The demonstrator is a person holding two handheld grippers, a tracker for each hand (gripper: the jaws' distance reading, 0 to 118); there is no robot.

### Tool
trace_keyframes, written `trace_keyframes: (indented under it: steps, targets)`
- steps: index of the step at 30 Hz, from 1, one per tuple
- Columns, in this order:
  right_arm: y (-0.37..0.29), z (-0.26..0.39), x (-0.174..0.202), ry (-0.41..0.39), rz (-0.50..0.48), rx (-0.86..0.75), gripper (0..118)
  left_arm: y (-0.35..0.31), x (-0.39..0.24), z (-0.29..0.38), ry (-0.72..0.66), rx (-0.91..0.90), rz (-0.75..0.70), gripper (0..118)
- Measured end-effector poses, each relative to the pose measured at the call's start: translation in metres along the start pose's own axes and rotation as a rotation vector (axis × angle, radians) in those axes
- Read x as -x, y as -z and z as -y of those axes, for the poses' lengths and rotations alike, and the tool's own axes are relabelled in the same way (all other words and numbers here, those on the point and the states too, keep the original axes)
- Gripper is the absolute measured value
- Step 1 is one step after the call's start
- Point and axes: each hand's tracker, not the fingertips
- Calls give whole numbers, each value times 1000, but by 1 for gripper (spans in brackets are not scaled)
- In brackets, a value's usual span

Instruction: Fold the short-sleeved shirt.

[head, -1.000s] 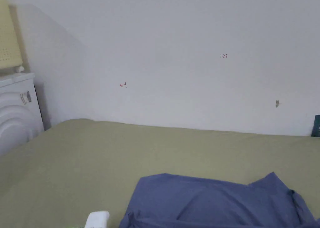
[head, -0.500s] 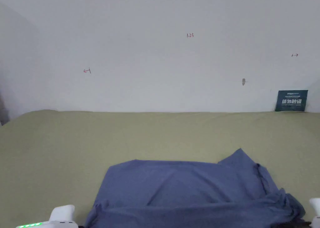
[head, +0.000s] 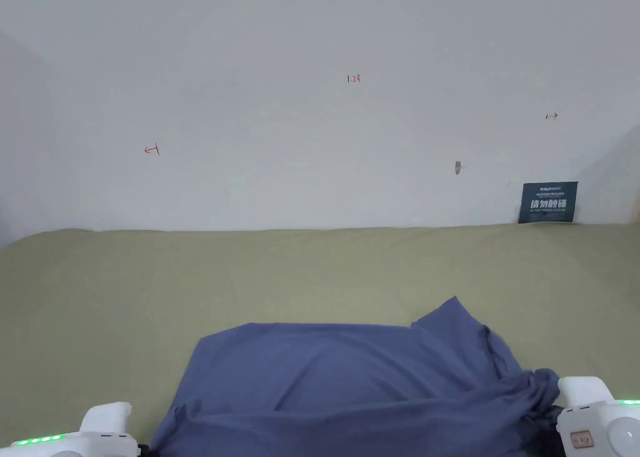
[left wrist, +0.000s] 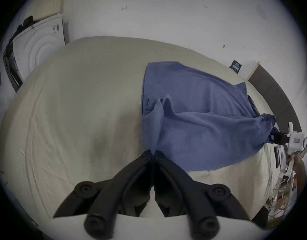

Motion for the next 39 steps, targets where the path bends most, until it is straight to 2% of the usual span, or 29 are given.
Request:
trace_keyframes:
  steps: [2,7,11,14,20,22,24,26,27,28,29,30,31,33,34,35,36,37,38,39]
  targets:
    - [-23,1,-1,1,-34,-11,5,-17,3,-2,-8,-10,24,3]
    - [-63,16,-11,-37,-16,4,5,-64,-7,11,42,-22,4,3]
    - [-86,48,-32,27,-47,49,5,-96,-12,44,20,5,60,3]
    - [-97,80,-40,44,-48,78,5,-108,-21,76,37,39,67,3]
    - [-99,140,-55,46,-49,153,5,-108,-25,142,7,140,69,3]
    - [-93,151,-58,40,-26,158,6,-93,-12,149,-18,152,70,3]
    - [-85,155,-61,60,-45,134,6,-92,-12,152,-28,137,67,3]
    - [-90,150,-61,55,-39,93,14,-106,-19,144,-63,107,93,4]
    - [-95,144,-60,46,-23,73,31,-111,-18,138,-71,113,97,12]
    - [-100,137,-60,40,3,61,73,-118,-19,132,-81,112,86,47]
    - [-107,129,-61,40,-2,73,99,-125,-19,125,-94,109,68,81]
    - [-116,122,-62,36,-6,54,102,-130,-16,116,-104,96,65,98]
    - [-129,112,-60,34,-19,-15,94,-141,-17,106,-118,32,76,97]
    - [-142,94,-56,34,-9,-71,95,-156,-24,89,-120,-35,73,96]
    - [-147,84,-53,38,-2,-89,94,-157,-27,78,-108,-64,71,94]
    - [-151,75,-51,41,-2,-85,86,-160,-35,69,-82,-82,86,87]
    - [-154,68,-48,42,-10,-85,70,-162,-42,62,-55,-96,103,74]
    - [-154,60,-45,42,-24,-92,32,-163,-50,54,-24,-107,116,37]
    - [-152,54,-43,45,-40,-90,0,-152,-56,48,9,-111,105,2]
    - [-147,50,-39,55,-53,-80,0,-148,-64,41,48,-111,77,0]
